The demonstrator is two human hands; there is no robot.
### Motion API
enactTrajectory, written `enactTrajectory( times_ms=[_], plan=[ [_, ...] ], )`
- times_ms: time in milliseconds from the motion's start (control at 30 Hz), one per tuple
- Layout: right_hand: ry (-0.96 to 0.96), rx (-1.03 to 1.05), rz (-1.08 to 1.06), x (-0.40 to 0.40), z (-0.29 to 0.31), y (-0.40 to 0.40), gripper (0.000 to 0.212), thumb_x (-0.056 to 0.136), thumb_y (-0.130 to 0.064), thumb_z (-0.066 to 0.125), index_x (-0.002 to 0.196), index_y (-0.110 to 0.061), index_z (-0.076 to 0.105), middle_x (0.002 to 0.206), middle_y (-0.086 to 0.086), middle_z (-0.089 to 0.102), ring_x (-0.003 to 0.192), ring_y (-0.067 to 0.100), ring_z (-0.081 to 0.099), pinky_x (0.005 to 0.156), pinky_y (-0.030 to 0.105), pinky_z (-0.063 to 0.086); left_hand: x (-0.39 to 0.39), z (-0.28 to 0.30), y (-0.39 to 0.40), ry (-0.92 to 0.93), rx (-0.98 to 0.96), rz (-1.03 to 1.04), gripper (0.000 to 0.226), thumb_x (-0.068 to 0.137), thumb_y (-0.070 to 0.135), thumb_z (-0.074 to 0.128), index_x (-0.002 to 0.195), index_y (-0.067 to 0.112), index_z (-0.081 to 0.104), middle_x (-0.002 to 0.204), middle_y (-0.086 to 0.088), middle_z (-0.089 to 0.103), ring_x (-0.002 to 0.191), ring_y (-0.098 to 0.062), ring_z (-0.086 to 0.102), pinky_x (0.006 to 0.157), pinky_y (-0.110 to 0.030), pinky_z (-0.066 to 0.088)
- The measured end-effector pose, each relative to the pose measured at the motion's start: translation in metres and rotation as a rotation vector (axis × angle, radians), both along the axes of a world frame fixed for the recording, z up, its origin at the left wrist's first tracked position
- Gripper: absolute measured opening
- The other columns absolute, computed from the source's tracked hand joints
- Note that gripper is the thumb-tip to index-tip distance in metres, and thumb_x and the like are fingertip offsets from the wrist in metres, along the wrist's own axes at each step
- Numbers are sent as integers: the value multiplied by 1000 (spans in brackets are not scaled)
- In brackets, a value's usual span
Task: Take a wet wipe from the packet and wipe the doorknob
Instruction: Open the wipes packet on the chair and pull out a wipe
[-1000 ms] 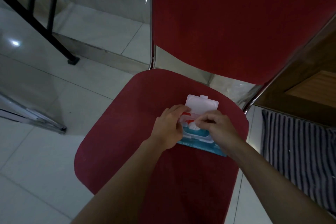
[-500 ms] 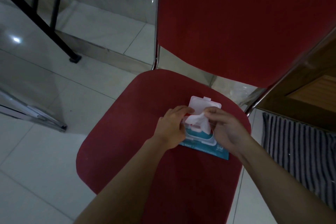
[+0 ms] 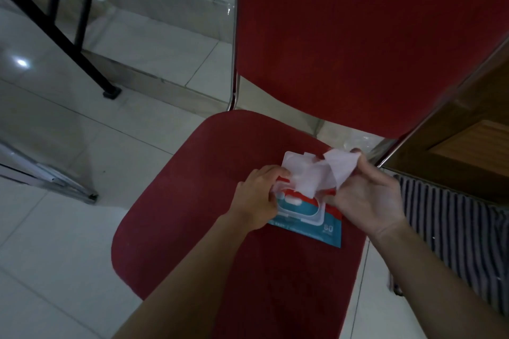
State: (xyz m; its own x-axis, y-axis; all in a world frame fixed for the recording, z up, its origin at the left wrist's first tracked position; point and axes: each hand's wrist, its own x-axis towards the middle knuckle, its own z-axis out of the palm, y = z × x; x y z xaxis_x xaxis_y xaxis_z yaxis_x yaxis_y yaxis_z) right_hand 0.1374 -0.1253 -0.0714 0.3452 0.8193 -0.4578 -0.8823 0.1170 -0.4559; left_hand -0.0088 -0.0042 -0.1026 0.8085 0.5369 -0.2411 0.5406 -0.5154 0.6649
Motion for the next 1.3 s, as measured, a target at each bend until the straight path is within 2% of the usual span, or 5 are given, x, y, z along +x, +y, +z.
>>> enactTrajectory(
  times_ms=[267, 433, 867, 1033, 1300],
  plan=[
    [-387, -603, 65, 2, -7, -2, 14, 89, -16, 52, 79, -15, 61, 68, 3, 58, 42, 11, 52, 41, 21, 46, -2, 1, 5, -85, -201, 83, 50, 82, -6, 46, 126, 19, 52, 119, 0, 60, 102, -13, 59, 86, -24, 49],
    [-743, -783, 162, -12, -11, -6, 23, 84, -16, 60, 106, -21, 57, 80, -2, 58, 65, 11, 52, 53, 25, 41, 1, 3, 9, -251, -605, 422, 42, 91, -4, 39, 131, 7, 48, 123, -8, 59, 105, -17, 58, 84, -11, 48],
    [-1054, -559, 327, -8, -2, -23, 31, 84, 1, 53, 89, -28, 65, 71, -15, 62, 60, -7, 54, 49, 8, 40, 19, -3, -29, 104, 136, 267, 85, 73, 40, 69, 142, 20, 22, 144, 3, 34, 131, -16, 35, 105, -43, 29],
    [-1101, -542, 407, -11, -2, -31, 32, 83, -2, 56, 88, -32, 66, 84, -13, 66, 73, 7, 59, 62, 16, 44, 16, -3, -34, 103, 116, 238, 104, 64, 55, 72, 144, 22, 15, 146, 4, 33, 132, -16, 34, 106, -44, 28],
    [-990, -613, 655, -23, 2, -37, 43, 86, 6, 48, 121, -18, 57, 76, -9, 50, 36, -4, 46, 35, 7, 32, -5, 2, -20, 23, -45, 110, 74, 83, 38, 58, 145, 18, 24, 151, -1, 33, 138, -19, 30, 115, -44, 23]
  ],
)
